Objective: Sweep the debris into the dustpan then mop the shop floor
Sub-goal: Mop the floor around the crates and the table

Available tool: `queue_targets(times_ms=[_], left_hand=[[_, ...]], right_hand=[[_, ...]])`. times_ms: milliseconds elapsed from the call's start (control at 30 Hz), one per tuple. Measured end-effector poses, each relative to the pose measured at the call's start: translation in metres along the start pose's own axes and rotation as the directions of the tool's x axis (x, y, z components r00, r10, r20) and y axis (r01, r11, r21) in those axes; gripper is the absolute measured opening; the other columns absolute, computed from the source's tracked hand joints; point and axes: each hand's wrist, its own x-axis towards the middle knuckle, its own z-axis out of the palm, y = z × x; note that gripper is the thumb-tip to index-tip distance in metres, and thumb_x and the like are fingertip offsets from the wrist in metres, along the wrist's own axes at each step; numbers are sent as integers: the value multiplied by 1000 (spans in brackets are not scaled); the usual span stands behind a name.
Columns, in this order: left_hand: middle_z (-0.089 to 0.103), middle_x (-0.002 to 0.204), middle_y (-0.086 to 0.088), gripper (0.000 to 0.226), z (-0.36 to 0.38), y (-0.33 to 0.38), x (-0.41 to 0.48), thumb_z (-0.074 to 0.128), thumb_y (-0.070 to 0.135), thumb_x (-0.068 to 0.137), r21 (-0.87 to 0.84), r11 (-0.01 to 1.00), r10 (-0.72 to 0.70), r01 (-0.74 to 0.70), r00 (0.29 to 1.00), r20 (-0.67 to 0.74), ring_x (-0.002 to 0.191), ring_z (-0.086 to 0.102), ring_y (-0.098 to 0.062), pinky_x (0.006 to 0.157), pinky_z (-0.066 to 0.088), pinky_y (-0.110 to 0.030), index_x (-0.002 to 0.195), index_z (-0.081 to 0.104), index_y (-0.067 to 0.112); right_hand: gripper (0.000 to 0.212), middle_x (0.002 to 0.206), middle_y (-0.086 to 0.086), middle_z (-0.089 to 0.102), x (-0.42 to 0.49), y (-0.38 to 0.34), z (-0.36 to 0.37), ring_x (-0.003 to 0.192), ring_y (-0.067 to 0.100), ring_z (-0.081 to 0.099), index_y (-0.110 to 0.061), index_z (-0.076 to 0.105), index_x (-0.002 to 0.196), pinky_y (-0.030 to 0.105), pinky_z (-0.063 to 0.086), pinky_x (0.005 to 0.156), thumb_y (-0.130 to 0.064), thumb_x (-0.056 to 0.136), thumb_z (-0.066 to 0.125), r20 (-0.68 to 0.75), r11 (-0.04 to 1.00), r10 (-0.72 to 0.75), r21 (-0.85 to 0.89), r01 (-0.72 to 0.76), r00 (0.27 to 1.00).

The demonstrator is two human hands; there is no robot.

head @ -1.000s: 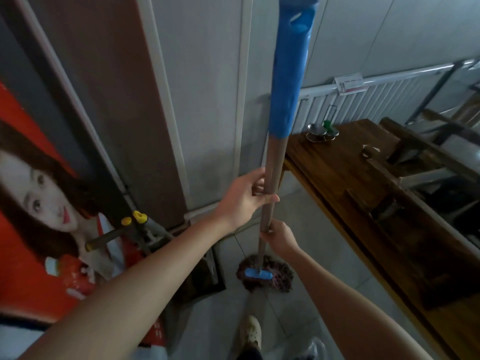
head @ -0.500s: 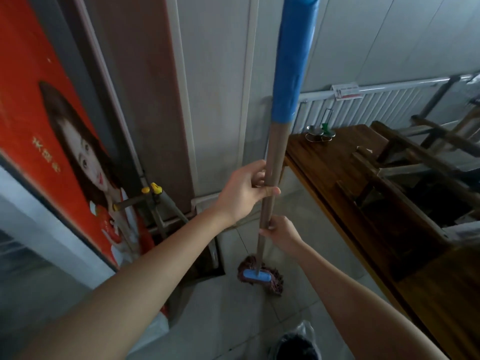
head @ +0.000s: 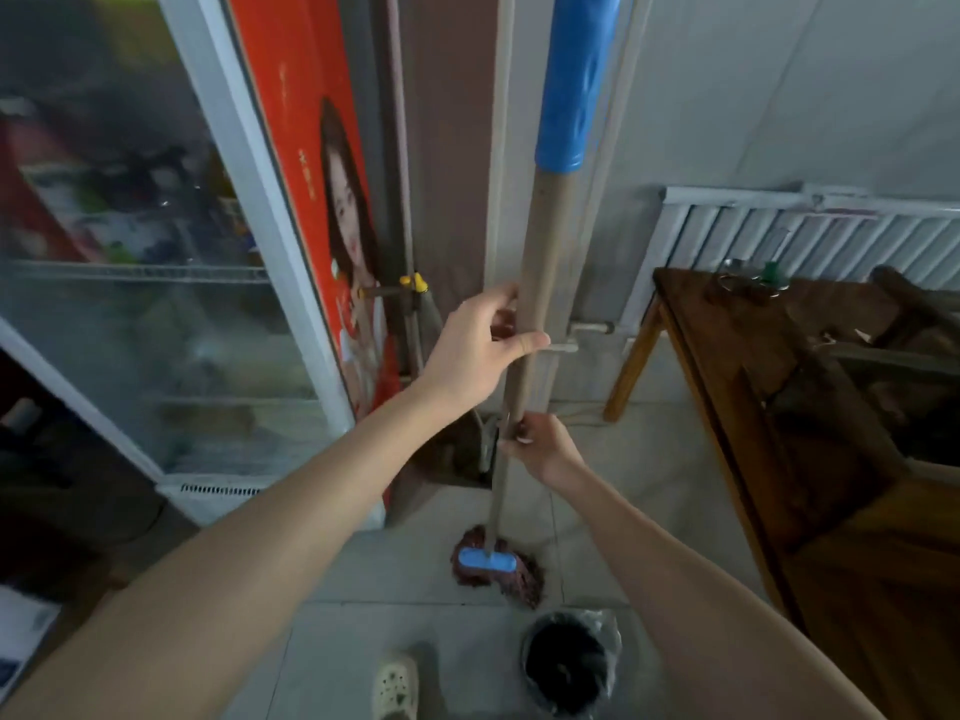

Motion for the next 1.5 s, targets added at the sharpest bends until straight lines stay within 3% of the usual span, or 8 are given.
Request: queue_targets(times_ms=[333,533,667,800,933,1000,1167,1500], left_hand=[[66,93,6,40,-75,42,-123,70,7,81,66,984,-139,165,948,-286,92,66,-13,89,52,-31,118,57,9],[67,84,7,36,-126,54,-199,68,3,82,71,965,-197,254,873,-447,81,66,-6,83,54,-25,114,57,12],[66,85,0,36,-151,64,-256,67,-2,81,33,952,-237,304,802,-548,79,64,-5,78,52,-17,114,55,8],[67,79,12,33,-170,81,-318,69,3,81,61,943,-219,327,747,-628,70,64,5,71,47,-11,106,56,20],[71,89,7,34,-171,95,-372,71,8,79,58,928,-252,368,733,-632,80,66,-1,78,51,-18,107,60,24],[72,92,5,32,-165,97,-394,71,11,79,79,914,-278,398,756,-592,85,67,-5,82,53,-24,105,62,26],[70,93,10,28,-140,93,-448,70,17,81,95,873,-375,479,782,-498,90,67,-8,87,54,-37,102,60,31],[67,82,14,35,-77,94,-553,77,5,72,-3,840,-469,543,722,-508,80,65,-5,81,53,-26,82,61,35]], right_hand=[[14,88,23,71,-78,-53,83,73,21,65,-2,70,91,47,57,74,-1,77,67,300,966,-256,60,250,919],[16,77,19,65,-115,-91,149,54,2,60,14,64,95,12,47,54,10,81,62,449,949,-307,76,306,839],[19,94,27,69,-153,-111,188,80,29,67,10,67,94,34,51,81,3,77,70,505,920,-362,59,387,784],[21,85,8,68,-194,-130,221,83,25,65,-17,71,80,43,53,89,3,73,70,596,897,-395,87,433,699],[23,64,-12,66,-232,-125,240,69,9,65,-29,64,68,29,52,75,-7,76,68,655,922,-343,97,375,674],[11,63,-14,64,-253,-115,245,71,12,61,-28,66,63,36,49,76,-18,67,69,654,908,-353,66,415,669],[14,89,11,70,-294,-68,259,87,23,64,-3,71,87,39,50,86,-7,74,74,662,902,-335,20,430,671],[3,68,2,58,-378,9,271,65,10,51,4,65,78,25,40,65,2,77,64,674,896,-349,36,443,651]])
